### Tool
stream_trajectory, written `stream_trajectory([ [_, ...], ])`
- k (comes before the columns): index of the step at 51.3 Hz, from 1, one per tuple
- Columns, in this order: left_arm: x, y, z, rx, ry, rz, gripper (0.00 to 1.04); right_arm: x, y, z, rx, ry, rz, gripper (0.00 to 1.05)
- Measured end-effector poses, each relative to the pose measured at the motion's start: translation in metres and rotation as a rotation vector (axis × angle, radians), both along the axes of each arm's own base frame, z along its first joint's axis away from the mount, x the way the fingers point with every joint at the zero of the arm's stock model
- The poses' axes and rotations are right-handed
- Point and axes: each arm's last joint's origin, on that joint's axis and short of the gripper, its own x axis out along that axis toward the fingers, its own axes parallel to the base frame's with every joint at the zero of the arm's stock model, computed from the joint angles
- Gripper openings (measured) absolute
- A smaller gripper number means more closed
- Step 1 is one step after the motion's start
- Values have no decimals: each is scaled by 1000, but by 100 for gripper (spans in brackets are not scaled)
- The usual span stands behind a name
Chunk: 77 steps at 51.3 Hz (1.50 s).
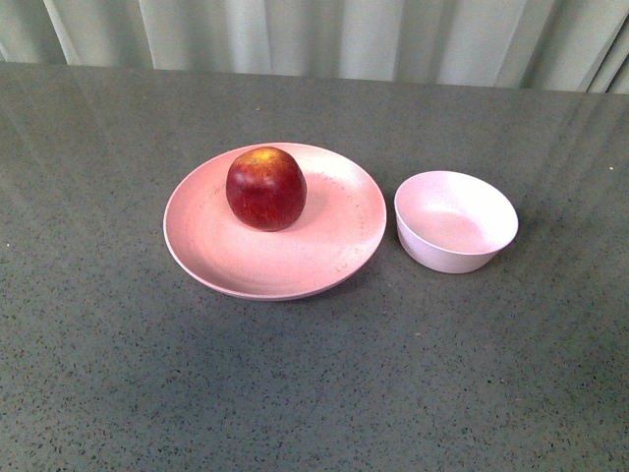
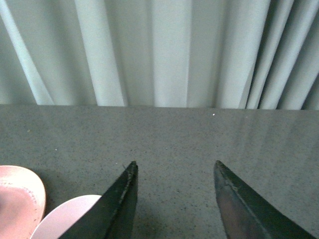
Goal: Move apple from plate to bowl
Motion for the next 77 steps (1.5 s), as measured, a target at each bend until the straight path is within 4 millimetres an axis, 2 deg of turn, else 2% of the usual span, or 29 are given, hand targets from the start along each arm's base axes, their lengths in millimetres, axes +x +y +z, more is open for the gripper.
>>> stream_trajectory([
  [5, 0, 0, 0, 0, 0, 0, 96, -21, -6, -3, -11, 15, -5, 22],
  [11, 0, 0, 0, 0, 0, 0, 96, -40, -9, -4, -18, 21, 0, 1],
  [18, 0, 0, 0, 0, 0, 0, 96, -63, -21, -4, -19, 22, -9, 2],
  [40, 0, 0, 0, 0, 0, 0, 96, -103, -21, -4, -19, 24, -4, 2],
  [77, 0, 0, 0, 0, 0, 0, 96, -138, -22, 9, -19, -18, -4, 2],
])
